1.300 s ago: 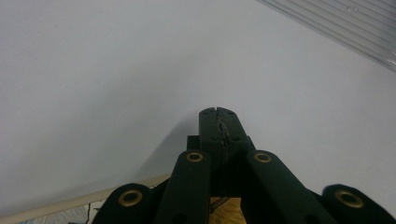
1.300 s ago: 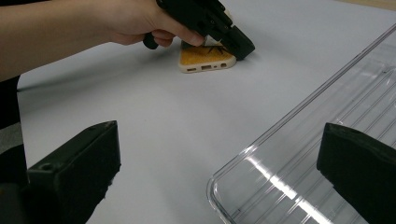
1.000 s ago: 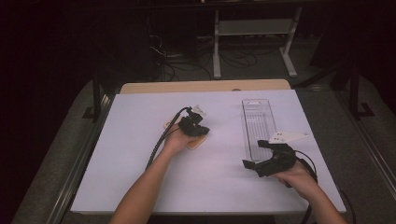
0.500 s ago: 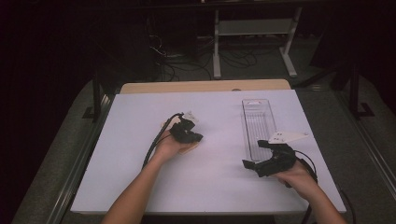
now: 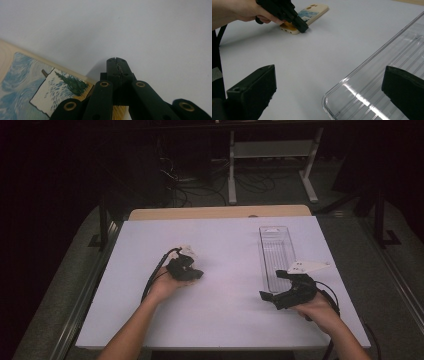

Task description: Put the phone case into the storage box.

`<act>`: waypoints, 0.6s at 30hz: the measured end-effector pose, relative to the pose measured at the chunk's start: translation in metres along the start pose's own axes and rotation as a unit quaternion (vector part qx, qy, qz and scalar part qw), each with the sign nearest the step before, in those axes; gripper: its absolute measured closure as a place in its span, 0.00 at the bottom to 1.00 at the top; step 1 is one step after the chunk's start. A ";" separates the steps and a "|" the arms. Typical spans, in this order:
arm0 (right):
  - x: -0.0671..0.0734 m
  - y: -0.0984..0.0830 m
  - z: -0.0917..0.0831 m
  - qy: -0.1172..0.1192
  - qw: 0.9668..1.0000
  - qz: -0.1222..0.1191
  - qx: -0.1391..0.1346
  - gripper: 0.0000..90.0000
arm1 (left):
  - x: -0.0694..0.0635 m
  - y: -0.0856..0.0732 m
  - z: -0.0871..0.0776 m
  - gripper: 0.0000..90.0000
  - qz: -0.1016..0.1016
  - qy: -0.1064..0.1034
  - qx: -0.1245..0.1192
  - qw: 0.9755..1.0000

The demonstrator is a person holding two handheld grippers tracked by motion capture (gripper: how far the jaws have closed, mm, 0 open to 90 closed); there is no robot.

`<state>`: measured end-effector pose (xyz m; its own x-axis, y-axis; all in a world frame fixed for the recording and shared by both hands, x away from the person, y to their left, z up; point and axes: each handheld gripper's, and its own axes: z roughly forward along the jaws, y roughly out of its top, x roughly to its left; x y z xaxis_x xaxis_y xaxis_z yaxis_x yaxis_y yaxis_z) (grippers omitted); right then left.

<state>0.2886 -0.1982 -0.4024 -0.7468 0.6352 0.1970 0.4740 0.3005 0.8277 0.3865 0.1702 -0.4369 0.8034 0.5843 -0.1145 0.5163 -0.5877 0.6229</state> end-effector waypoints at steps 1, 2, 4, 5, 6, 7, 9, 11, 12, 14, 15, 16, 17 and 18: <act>0.000 0.000 0.000 0.000 1.000 0.000 0.000 0.00 | 0.002 -0.002 -0.003 1.00 0.006 0.001 0.009 1.000; 0.000 0.000 0.000 0.000 1.000 0.000 0.000 0.00 | 0.002 -0.005 -0.005 1.00 0.002 0.003 0.006 1.000; 0.000 0.000 0.000 0.000 1.000 0.001 0.000 0.00 | 0.004 -0.009 -0.010 1.00 0.003 0.006 0.012 1.000; 0.000 0.000 0.000 0.000 1.000 0.001 0.000 0.00 | 0.004 -0.009 -0.010 1.00 0.003 0.006 0.012 1.000; 0.000 0.000 0.000 0.000 1.000 0.001 0.000 0.00 | 0.005 -0.014 -0.014 1.00 -0.003 0.010 0.008 1.000; 0.000 0.000 0.000 0.000 1.000 0.001 0.000 0.00 | 0.005 -0.014 -0.014 1.00 -0.003 0.010 0.008 1.000; 0.000 0.000 0.000 -0.001 1.000 0.001 0.000 0.00 | 0.008 -0.021 -0.022 1.00 -0.008 0.014 0.010 1.000; 0.000 0.000 0.000 -0.001 1.000 0.001 0.000 0.00 | 0.010 -0.026 -0.026 1.00 -0.009 0.022 0.010 1.000; 0.000 0.000 0.000 -0.001 1.000 0.001 0.000 0.00 | 0.012 -0.028 -0.029 1.00 -0.011 0.022 0.010 1.000; 0.000 0.000 0.000 -0.001 1.000 0.001 0.000 0.00 | 0.014 -0.032 -0.034 1.00 -0.015 0.028 0.011 0.999; 0.000 0.000 0.000 -0.002 1.000 0.001 -0.001 0.00 | 0.016 -0.035 -0.036 1.00 -0.014 0.030 0.010 0.999; 0.000 0.000 0.000 -0.002 1.000 0.001 0.000 0.00 | 0.017 -0.037 -0.038 1.00 -0.017 0.031 0.010 0.999; 0.000 0.000 0.000 -0.002 1.000 0.002 0.000 0.00 | 0.019 -0.039 -0.040 1.00 -0.018 0.034 0.009 0.999; 0.000 0.000 0.000 -0.002 1.000 0.002 0.000 0.00 | 0.019 -0.039 -0.040 1.00 -0.018 0.034 0.009 0.999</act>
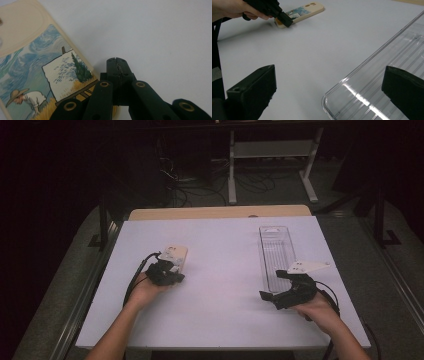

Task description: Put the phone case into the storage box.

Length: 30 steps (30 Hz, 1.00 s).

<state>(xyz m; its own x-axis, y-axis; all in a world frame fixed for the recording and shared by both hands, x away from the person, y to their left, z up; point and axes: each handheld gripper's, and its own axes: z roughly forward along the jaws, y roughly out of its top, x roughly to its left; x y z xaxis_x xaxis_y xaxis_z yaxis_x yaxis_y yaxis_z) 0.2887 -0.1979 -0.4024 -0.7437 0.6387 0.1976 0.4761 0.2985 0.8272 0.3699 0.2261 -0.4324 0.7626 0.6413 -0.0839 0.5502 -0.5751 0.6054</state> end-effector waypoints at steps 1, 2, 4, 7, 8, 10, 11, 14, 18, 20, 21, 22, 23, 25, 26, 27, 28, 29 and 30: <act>0.000 0.000 0.000 0.000 1.000 0.000 0.000 0.00 | 0.003 -0.004 -0.003 1.00 -0.005 0.003 -0.002 1.000; 0.000 0.000 0.000 0.000 1.000 0.000 0.000 0.00 | 0.003 -0.004 -0.003 1.00 -0.005 0.003 -0.002 1.000; 0.000 0.000 0.000 0.000 1.000 0.001 0.000 0.00 | 0.006 -0.007 -0.006 1.00 -0.011 0.009 -0.003 1.000; 0.000 0.000 0.000 -0.001 1.000 0.000 0.000 0.00 | 0.014 -0.014 -0.014 1.00 -0.005 0.025 0.004 1.000; 0.000 0.000 0.000 -0.001 1.000 0.000 0.000 0.00 | 0.016 -0.016 -0.016 1.00 -0.006 0.031 0.005 0.999; 0.000 0.000 0.000 -0.001 1.000 0.000 0.000 0.00 | 0.020 -0.019 -0.020 1.00 -0.008 0.037 0.005 0.999; 0.000 0.000 0.000 -0.001 1.000 0.001 0.000 0.00 | 0.020 -0.019 -0.020 1.00 -0.008 0.037 0.005 0.999; 0.000 0.000 0.000 -0.002 1.000 0.000 0.000 0.00 | 0.022 -0.022 -0.023 1.00 -0.014 0.040 0.005 0.999; 0.001 0.000 0.000 -0.002 1.000 0.002 0.000 0.00 | 0.020 -0.021 -0.026 1.00 -0.023 0.034 -0.015 0.999; 0.001 0.000 0.000 -0.002 1.000 0.002 0.000 0.00 | 0.018 -0.019 -0.030 1.00 -0.018 0.027 -0.034 0.999; 0.001 0.000 0.000 -0.002 1.000 0.002 0.000 0.00 | 0.014 -0.017 -0.035 0.97 -0.019 0.015 -0.051 0.998; 0.001 0.000 0.000 -0.003 1.000 0.002 0.000 0.00 | 0.010 -0.016 -0.039 0.93 -0.017 0.008 -0.060 0.998; 0.001 0.000 0.000 -0.002 1.000 0.002 -0.001 0.00 | 0.007 -0.016 -0.041 0.91 -0.014 0.004 -0.067 0.998; 0.001 0.000 0.000 -0.002 1.000 0.001 0.000 0.00 | 0.000 -0.015 -0.046 0.84 -0.014 -0.004 -0.086 0.996; 0.001 0.000 0.000 -0.002 1.000 0.001 0.000 0.00 | -0.004 -0.015 -0.049 0.81 -0.012 -0.010 -0.093 0.996; 0.001 0.000 0.000 -0.002 1.000 0.001 0.000 0.00 | -0.004 -0.015 -0.049 0.78 -0.012 -0.010 -0.093 0.996; 0.001 0.000 0.000 -0.002 1.000 0.000 0.000 0.00 | -0.010 -0.017 -0.056 0.74 -0.006 -0.019 -0.108 0.994; 0.001 0.000 0.000 -0.002 1.000 0.001 0.000 0.00 | -0.013 -0.018 -0.058 0.71 -0.008 -0.027 -0.115 0.993; 0.001 0.000 0.000 -0.002 1.000 0.002 0.000 0.00 | -0.013 -0.018 -0.058 0.68 -0.008 -0.027 -0.115 0.993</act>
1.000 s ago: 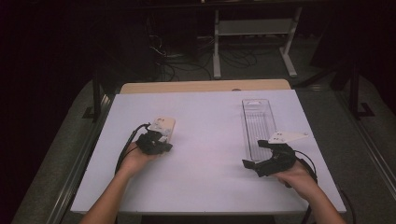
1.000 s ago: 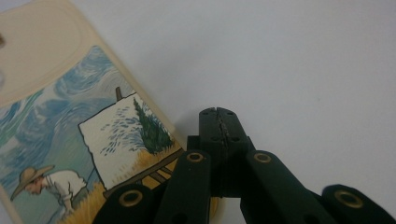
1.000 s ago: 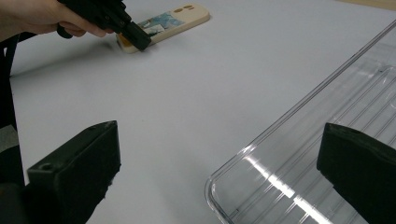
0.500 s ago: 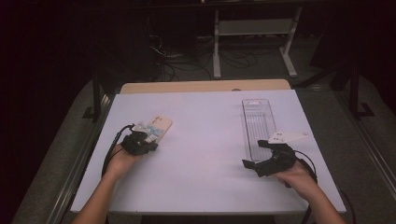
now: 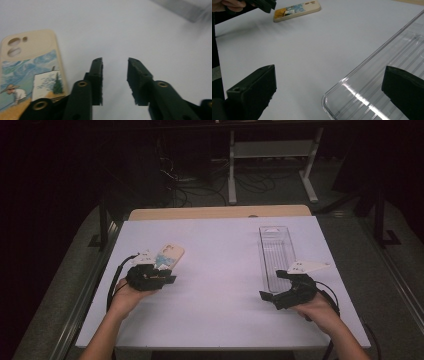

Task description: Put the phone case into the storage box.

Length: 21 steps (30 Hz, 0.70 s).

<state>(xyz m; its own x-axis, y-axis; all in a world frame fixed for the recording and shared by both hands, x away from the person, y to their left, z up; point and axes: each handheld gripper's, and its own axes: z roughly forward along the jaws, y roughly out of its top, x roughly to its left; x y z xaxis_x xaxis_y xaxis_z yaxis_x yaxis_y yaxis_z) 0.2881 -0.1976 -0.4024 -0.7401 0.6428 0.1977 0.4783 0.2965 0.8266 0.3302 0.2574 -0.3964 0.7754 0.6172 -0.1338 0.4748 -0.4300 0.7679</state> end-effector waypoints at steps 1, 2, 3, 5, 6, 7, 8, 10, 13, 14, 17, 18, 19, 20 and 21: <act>0.000 0.000 0.000 0.000 1.000 -0.001 -0.001 0.00 | -0.006 -0.002 -0.004 0.64 0.006 -0.007 -0.009 1.000; 0.000 0.000 0.000 0.000 1.000 0.000 0.000 0.00 | -0.006 -0.002 -0.004 0.60 0.006 -0.007 -0.009 1.000; 0.000 0.000 0.000 0.000 1.000 -0.001 0.000 0.00 | -0.012 -0.006 -0.008 0.58 0.012 -0.018 -0.017 1.000; 0.000 0.000 0.000 0.001 1.000 -0.001 0.000 0.00 | -0.015 -0.008 -0.010 0.51 0.017 -0.020 -0.023 0.999; 0.000 0.000 0.000 0.001 1.000 0.001 0.001 0.00 | -0.018 -0.010 -0.011 0.47 0.023 -0.022 -0.025 0.999; 0.000 0.000 0.000 0.001 1.000 0.000 0.001 0.00 | -0.022 -0.015 -0.012 0.44 0.030 -0.024 -0.034 0.999; 0.000 0.000 0.000 0.000 1.000 -0.001 0.001 0.00 | -0.022 -0.015 -0.012 0.39 0.030 -0.024 -0.034 0.999; 0.000 0.000 0.000 0.000 1.000 -0.001 0.001 0.00 | -0.025 -0.019 -0.012 0.30 0.035 -0.024 -0.036 0.998; 0.000 0.000 0.000 0.001 1.000 -0.003 0.000 0.00 | -0.029 -0.025 -0.012 0.13 0.036 -0.026 -0.040 0.998; 0.000 0.000 0.000 0.001 1.000 -0.003 0.001 0.00 | -0.030 -0.027 -0.012 0.08 0.037 -0.024 -0.038 0.998; 0.000 0.000 0.000 0.000 1.000 -0.006 0.002 0.00 | -0.029 -0.029 -0.011 0.00 0.036 -0.020 -0.043 0.998; 0.000 0.000 0.000 0.000 1.000 -0.006 0.002 0.00 | -0.029 -0.029 -0.011 0.00 0.036 -0.020 -0.043 0.998; 0.000 0.000 0.000 0.000 1.000 -0.008 0.002 0.00 | -0.029 -0.029 -0.011 0.00 0.034 -0.021 -0.044 0.998; 0.000 0.000 0.000 0.000 1.000 -0.007 0.003 0.00 | -0.030 -0.029 -0.011 0.00 0.032 -0.022 -0.043 0.998; 0.000 0.000 0.000 0.000 1.000 -0.008 0.003 0.00 | -0.030 -0.029 -0.011 0.00 0.032 -0.022 -0.043 0.998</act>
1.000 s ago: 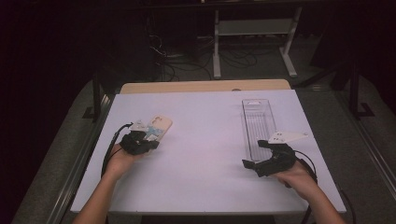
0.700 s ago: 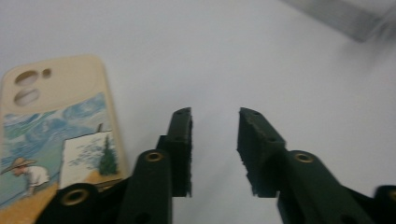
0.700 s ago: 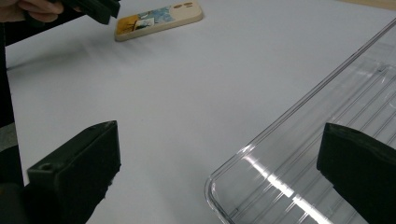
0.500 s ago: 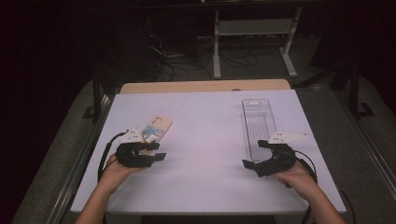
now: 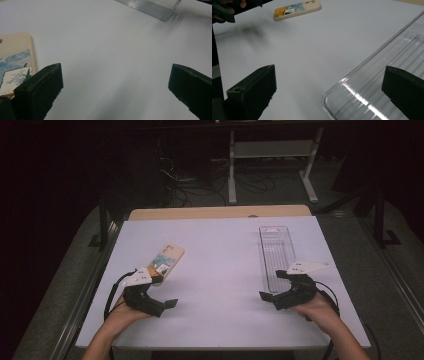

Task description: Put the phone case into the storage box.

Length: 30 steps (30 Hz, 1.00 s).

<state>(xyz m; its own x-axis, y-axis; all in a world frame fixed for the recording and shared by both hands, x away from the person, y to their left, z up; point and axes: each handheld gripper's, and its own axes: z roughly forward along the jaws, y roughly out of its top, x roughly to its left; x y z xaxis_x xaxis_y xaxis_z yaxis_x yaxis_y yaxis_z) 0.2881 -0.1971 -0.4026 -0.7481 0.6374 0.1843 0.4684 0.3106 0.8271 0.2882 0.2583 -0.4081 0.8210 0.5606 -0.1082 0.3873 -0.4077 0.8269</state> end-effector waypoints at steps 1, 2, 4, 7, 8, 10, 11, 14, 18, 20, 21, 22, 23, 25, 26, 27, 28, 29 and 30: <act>0.000 0.000 0.000 0.000 1.000 -0.001 0.001 0.00 | 0.000 0.000 0.001 0.00 0.000 -0.001 0.000 1.000; 0.000 0.000 0.000 0.000 1.000 -0.001 0.001 0.00 | 0.000 0.000 0.001 0.00 0.000 -0.001 0.000 1.000; 0.000 0.000 0.000 0.000 1.000 0.000 0.001 0.00 | 0.001 -0.002 0.001 0.00 0.002 -0.001 0.002 1.000; 0.000 0.000 0.001 0.000 1.000 -0.002 0.002 0.00 | 0.001 -0.002 0.001 0.00 0.001 0.001 0.004 1.000; 0.000 0.000 0.001 0.000 1.000 -0.002 0.002 0.00 | 0.001 -0.002 0.001 0.00 0.004 0.005 0.006 1.000; 0.000 0.000 0.000 0.000 1.000 -0.003 0.001 0.00 | 0.001 -0.002 0.001 0.00 0.008 0.008 0.006 1.000; 0.000 0.000 0.000 0.000 1.000 -0.002 0.001 0.00 | 0.003 -0.001 0.001 0.00 0.007 0.008 0.008 1.000; 0.001 0.000 0.000 0.000 1.000 -0.002 0.002 0.00 | 0.004 -0.001 0.001 0.00 0.002 0.008 0.010 1.000; 0.001 0.000 0.001 0.000 1.000 -0.002 0.002 0.00 | 0.005 0.003 0.001 0.00 -0.001 0.010 0.012 1.000; 0.001 0.000 0.001 0.000 1.000 -0.002 0.002 0.00 | 0.004 0.004 0.000 0.00 -0.004 0.013 0.013 1.000; 0.001 0.000 0.001 0.000 1.000 -0.002 0.002 0.00 | 0.005 0.006 0.001 0.00 0.000 0.013 0.010 1.000; 0.001 0.000 0.001 0.000 1.000 -0.002 0.002 0.00 | 0.004 0.007 0.000 0.00 0.000 0.013 0.011 1.000; 0.001 0.000 0.001 0.000 1.000 -0.002 0.002 0.00 | 0.004 0.008 0.001 0.00 0.003 0.014 0.009 1.000; 0.001 0.000 0.001 0.000 1.000 -0.002 0.002 0.00 | 0.004 0.011 0.001 0.00 0.005 0.017 0.011 1.000; 0.001 0.000 0.001 0.000 1.000 -0.002 0.002 0.00 | 0.004 0.012 0.002 0.00 0.005 0.018 0.007 1.000; 0.001 0.000 0.001 0.000 1.000 -0.002 0.002 0.00 | 0.005 0.014 0.002 0.00 0.004 0.020 0.010 1.000; 0.000 0.000 0.001 0.000 1.000 -0.002 0.002 0.00 | 0.005 0.016 0.002 0.00 0.004 0.020 0.008 1.000; 0.000 0.000 0.001 0.000 1.000 -0.002 0.002 0.00 | 0.006 0.017 0.002 0.00 0.006 0.023 0.007 1.000; 0.001 0.000 0.001 -0.001 1.000 -0.002 0.002 0.00 | 0.006 0.017 0.002 0.00 0.006 0.023 0.007 1.000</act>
<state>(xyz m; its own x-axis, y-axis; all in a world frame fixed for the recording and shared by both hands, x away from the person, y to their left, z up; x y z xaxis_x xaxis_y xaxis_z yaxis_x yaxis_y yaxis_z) 0.2881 -0.1963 -0.4028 -0.7494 0.6370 0.1805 0.4673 0.3157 0.8258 0.3005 0.2530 -0.3953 0.8056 0.5879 -0.0726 0.3834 -0.4240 0.8205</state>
